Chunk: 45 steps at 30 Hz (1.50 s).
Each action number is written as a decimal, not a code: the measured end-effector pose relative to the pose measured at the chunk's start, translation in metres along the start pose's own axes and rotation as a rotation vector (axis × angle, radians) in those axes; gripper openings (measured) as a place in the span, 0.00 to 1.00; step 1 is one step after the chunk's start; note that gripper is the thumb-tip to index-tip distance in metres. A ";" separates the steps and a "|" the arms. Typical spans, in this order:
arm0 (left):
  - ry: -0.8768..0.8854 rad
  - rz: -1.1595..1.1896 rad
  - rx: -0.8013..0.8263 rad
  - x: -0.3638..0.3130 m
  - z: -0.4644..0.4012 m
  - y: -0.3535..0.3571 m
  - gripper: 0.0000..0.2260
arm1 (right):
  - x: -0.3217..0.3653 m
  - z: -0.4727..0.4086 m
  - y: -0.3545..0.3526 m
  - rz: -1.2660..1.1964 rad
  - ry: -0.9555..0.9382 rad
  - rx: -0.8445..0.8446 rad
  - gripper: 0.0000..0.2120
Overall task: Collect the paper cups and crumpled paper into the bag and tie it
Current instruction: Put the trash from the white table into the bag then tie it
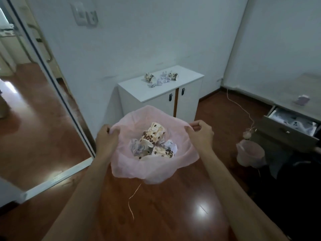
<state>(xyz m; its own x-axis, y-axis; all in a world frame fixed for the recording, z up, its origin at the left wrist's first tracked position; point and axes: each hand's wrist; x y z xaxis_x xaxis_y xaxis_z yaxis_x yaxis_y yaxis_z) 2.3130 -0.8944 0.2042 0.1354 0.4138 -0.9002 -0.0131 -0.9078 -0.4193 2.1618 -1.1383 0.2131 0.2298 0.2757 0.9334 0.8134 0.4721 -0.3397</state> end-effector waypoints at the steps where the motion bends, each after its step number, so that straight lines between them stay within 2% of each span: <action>1: 0.013 -0.007 -0.011 -0.004 -0.017 0.010 0.10 | 0.000 -0.019 0.007 -0.009 -0.006 0.004 0.03; 6: 0.048 0.017 -0.098 -0.026 -0.111 0.065 0.08 | 0.000 -0.136 0.052 -0.076 -0.063 0.060 0.03; 15: 0.025 -0.051 -0.301 -0.082 -0.266 0.127 0.10 | 0.040 -0.353 0.158 -0.097 -0.161 0.375 0.04; 23: -0.009 -0.003 -0.504 -0.082 -0.386 0.153 0.11 | 0.088 -0.485 0.277 -0.130 -0.319 0.491 0.02; 28: 0.011 0.091 -0.561 -0.068 -0.473 0.168 0.11 | 0.122 -0.556 0.355 -0.142 -0.389 0.530 0.01; 34: -0.049 0.206 -0.571 -0.067 -0.567 0.193 0.09 | 0.147 -0.632 0.433 -0.109 -0.382 0.547 0.02; 38: -0.085 0.221 -0.546 -0.051 -0.614 0.220 0.09 | 0.139 -0.674 0.472 -0.106 -0.346 0.556 0.01; 42: -0.115 0.146 -0.539 -0.034 -0.650 0.244 0.09 | 0.117 -0.707 0.497 -0.023 -0.313 0.684 0.05; 45: -0.144 0.152 -0.547 -0.030 -0.668 0.259 0.11 | 0.097 -0.731 0.504 -0.080 -0.170 0.754 0.09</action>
<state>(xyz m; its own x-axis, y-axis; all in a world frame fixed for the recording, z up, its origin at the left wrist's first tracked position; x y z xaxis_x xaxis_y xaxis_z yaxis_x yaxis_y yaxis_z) 2.9676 -1.1881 0.2011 0.0355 0.2469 -0.9684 0.4967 -0.8452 -0.1973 2.9844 -1.4861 0.2173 0.0510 0.3122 0.9487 0.2273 0.9213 -0.3154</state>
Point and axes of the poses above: each hand's wrist, its own z-axis away from the middle knuckle, its own y-axis out of the palm, x = y × z, and after that the axes turned 1 degree about -z, right-handed
